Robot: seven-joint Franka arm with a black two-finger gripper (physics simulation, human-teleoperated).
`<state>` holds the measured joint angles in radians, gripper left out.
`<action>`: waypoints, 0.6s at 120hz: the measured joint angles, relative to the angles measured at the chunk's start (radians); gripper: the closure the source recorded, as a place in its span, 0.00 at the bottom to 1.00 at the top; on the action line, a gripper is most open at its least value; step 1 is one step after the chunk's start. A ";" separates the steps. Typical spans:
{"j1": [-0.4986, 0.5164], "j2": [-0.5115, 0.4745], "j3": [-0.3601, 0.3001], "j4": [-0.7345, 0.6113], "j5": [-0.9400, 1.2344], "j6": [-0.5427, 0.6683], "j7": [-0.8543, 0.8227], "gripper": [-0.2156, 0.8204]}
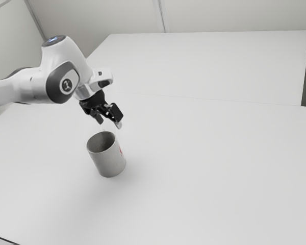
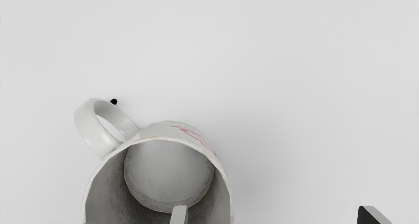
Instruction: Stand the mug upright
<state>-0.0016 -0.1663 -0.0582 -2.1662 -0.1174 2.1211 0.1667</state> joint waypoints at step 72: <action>-0.002 0.121 -0.008 0.451 0.013 -0.405 -0.024 0.23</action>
<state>-0.0034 -0.0450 -0.0659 -1.7153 -0.1041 1.7158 0.1422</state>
